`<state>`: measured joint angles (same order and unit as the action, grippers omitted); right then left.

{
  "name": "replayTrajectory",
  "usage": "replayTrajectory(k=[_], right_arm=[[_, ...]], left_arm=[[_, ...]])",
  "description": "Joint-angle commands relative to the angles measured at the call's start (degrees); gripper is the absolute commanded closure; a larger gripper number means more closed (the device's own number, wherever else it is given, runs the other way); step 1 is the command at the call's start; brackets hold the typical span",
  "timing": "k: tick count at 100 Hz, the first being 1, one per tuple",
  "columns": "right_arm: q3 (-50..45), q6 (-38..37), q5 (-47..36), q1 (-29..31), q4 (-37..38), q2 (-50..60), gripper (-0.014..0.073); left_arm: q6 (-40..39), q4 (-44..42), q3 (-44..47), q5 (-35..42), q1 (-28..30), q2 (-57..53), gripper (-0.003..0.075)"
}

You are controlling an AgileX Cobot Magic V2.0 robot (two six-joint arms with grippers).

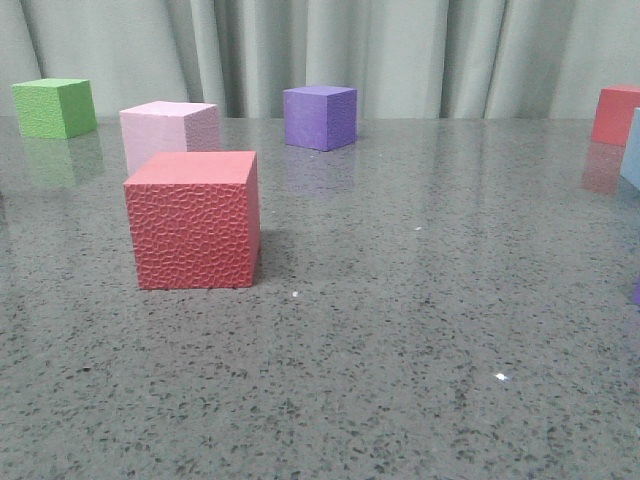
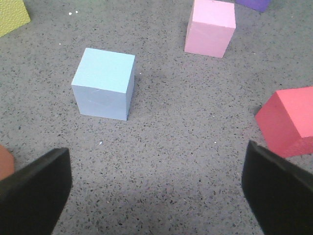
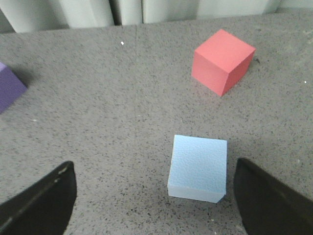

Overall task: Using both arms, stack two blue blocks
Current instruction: 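Lower the right gripper onto the light blue cube and close it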

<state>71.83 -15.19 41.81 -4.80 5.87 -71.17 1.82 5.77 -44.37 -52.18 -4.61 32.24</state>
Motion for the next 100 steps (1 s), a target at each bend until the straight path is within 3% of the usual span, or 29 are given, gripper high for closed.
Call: replayTrajectory(k=[1, 39, 100], right_arm=[[3.05, -0.36, -2.15, 0.34, 1.40, -1.55, -0.0052], [3.70, -0.52, -2.08, 5.44, 0.08, -8.03, -0.0052], [3.70, -0.09, -3.89, 6.69, 0.08, -17.03, -0.0052]], left_arm=[[-0.54, 0.83, -1.94, 3.25, 0.16, 0.60, 0.0047], [-0.54, 0.83, -1.94, 3.25, 0.16, 0.60, 0.0047], [-0.54, 0.83, -1.94, 3.18, 0.16, 0.60, 0.0047]])
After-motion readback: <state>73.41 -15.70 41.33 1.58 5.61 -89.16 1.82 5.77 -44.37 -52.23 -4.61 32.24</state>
